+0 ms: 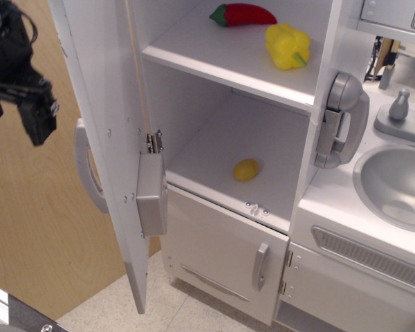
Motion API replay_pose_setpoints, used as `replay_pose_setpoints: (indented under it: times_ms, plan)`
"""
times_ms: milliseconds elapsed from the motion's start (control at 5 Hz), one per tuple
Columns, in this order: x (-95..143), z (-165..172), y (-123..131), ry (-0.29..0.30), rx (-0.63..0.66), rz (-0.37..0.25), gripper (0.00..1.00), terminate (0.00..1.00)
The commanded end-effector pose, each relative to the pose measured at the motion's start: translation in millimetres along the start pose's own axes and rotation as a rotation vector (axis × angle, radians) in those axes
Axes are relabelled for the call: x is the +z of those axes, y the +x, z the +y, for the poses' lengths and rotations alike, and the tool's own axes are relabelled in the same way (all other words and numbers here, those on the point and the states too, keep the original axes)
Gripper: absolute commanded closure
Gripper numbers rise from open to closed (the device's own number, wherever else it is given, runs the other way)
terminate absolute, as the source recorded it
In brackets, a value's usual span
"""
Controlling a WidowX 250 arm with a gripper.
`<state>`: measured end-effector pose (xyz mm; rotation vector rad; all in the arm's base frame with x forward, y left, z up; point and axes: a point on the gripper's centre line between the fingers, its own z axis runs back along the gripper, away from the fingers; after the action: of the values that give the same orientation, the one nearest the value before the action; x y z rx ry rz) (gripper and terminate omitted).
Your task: Close fridge
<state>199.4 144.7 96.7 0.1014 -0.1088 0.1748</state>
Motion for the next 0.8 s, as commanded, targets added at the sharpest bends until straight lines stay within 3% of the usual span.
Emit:
replay_pose_setpoints:
  times_ms: [0,600]
  plan:
    - [15,-14,24,-0.001,0.026,-0.014,0.00,0.00]
    - [20,-62,59,-0.067,0.064,0.006,0.00,0.00]
